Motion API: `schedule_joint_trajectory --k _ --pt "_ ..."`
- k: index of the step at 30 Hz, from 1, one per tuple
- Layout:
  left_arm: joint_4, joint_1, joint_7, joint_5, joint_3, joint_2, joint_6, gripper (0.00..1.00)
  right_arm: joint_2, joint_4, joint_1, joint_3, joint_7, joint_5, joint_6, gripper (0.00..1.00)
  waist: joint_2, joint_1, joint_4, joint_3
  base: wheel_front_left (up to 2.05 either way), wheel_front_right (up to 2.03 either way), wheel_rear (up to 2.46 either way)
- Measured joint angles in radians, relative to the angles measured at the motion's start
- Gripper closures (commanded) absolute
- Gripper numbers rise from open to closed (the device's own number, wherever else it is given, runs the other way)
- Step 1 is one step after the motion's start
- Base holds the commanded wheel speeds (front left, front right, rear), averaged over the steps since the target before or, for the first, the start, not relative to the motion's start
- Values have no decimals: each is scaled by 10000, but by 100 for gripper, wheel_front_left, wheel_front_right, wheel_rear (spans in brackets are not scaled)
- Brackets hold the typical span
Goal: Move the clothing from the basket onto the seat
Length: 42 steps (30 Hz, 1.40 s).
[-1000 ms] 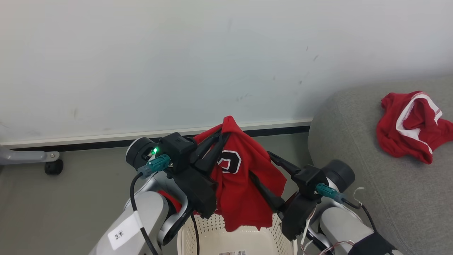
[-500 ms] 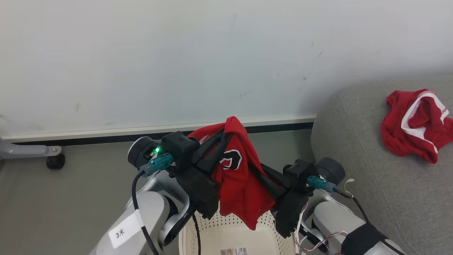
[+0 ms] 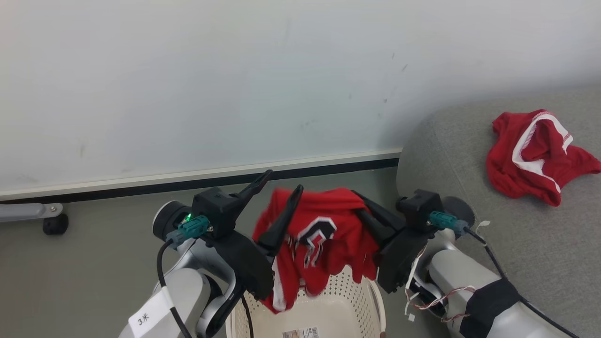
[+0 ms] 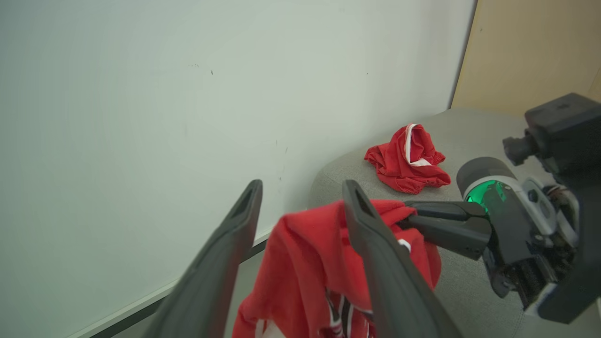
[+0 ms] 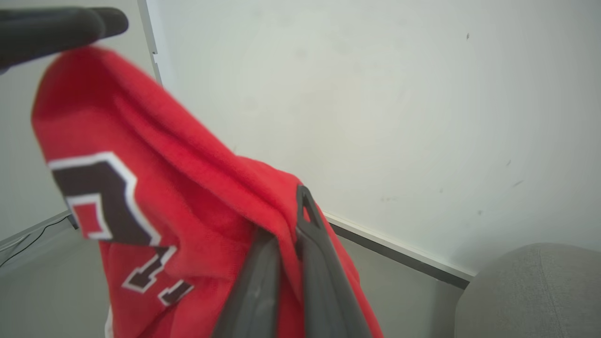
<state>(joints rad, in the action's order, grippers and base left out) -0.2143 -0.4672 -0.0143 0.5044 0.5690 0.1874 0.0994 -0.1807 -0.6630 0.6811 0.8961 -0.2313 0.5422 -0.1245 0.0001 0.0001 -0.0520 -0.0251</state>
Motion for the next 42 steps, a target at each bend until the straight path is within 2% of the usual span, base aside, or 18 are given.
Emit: schedule_joint_trajectory --k 9,18,34,42 --pt "-31 657 347 54 -157 125 -128 0 -481 -142 306 -541 -79 372 0 100 0 0 -527 -24 0 0 0" --pt "65 1525 782 134 -69 123 -205 0 -1047 -100 303 -832 -90 391 0 100 0 0 -1333 -79 0 0 0" --pt "263 2301 1264 134 288 -130 -305 0 -1678 610 -34 -1018 -165 384 117 100 0 -1 -3365 -162 0 0 0" --pt "267 2322 1306 -12 652 -399 -376 0 -2211 1106 -381 -1273 -167 385 380 100 0 -3 -4356 -120 0 0 0"
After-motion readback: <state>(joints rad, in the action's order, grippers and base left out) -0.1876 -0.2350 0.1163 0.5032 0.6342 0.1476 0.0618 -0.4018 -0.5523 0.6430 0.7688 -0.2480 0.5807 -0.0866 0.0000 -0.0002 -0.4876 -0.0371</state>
